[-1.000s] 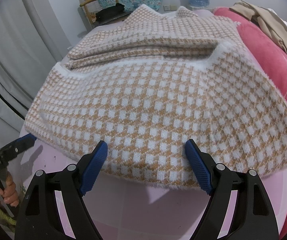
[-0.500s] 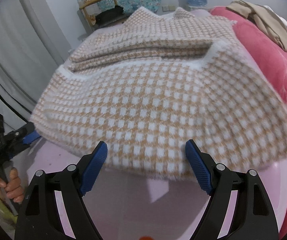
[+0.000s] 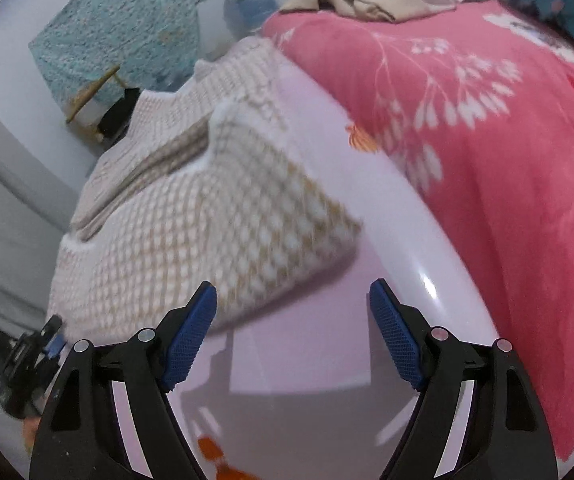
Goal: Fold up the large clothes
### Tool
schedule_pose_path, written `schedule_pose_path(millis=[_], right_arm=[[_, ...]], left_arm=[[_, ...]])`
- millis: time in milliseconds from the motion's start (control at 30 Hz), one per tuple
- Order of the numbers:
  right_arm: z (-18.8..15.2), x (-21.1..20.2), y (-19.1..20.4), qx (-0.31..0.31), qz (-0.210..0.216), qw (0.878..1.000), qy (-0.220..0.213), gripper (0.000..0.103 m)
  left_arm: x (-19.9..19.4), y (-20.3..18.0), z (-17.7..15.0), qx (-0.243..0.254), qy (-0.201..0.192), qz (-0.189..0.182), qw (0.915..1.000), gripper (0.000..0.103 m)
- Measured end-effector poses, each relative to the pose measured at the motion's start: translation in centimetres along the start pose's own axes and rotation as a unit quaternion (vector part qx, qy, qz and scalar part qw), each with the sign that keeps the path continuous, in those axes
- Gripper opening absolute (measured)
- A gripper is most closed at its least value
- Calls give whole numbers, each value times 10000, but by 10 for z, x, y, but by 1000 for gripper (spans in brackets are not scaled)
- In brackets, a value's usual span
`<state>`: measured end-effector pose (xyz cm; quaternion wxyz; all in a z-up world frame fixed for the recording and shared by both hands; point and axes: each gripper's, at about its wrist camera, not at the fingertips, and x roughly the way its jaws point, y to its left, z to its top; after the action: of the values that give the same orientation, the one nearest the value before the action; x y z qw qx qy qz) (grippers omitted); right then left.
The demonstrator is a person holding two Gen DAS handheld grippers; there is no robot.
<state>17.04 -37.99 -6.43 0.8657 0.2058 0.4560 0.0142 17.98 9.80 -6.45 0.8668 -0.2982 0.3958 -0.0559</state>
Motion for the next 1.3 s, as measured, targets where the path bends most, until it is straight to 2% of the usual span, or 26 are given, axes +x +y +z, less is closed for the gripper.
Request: schedule_pose_path(millis=[100,233,300,367,467,567,667,800,1033,1133,1233,1300], right_arm=[[8,11,2,195,121,9997,-52,76],[14,22,12,228,-14,9994,-246,76],[17,27,17,190,-155,9991,-351,67],[21,30,17,126,-347,9986,-388,41],[26,30,19,26,-301,9989,-353,19],[26,10,31,-345,-292,9973,-576,11],[23,-13,36,-524,-207,9953,-785,7],[19,-40,38,-623,-22,9935,-954,7],[-5,-69,45,-818,151,9920,-953,6],[-24,-83,36,-747,244,9937,-797,6],[-40,-81,18,-602,282,9966,-488,10],[-48,-70,4,-422,386,9983,-150,20]], left_arm=[[4,-2,3,-53,-35,176,9998,41],[10,-5,5,-48,-141,521,9985,25],[12,-7,5,86,-232,664,9975,19],[13,-19,2,606,-386,899,9934,11],[6,-38,-4,1281,-645,1107,9835,8],[-14,-56,-7,1865,-1061,1173,9697,8],[-34,-72,-9,2282,-1387,1155,9567,8],[-55,-79,-9,2419,-1554,1048,9520,7],[-99,-61,-21,2208,-1340,814,9626,7],[-120,-51,-38,2120,-1051,681,9692,7],[-129,-28,-54,1799,-516,500,9811,9],[-123,-6,-62,1534,-106,387,9873,13]])
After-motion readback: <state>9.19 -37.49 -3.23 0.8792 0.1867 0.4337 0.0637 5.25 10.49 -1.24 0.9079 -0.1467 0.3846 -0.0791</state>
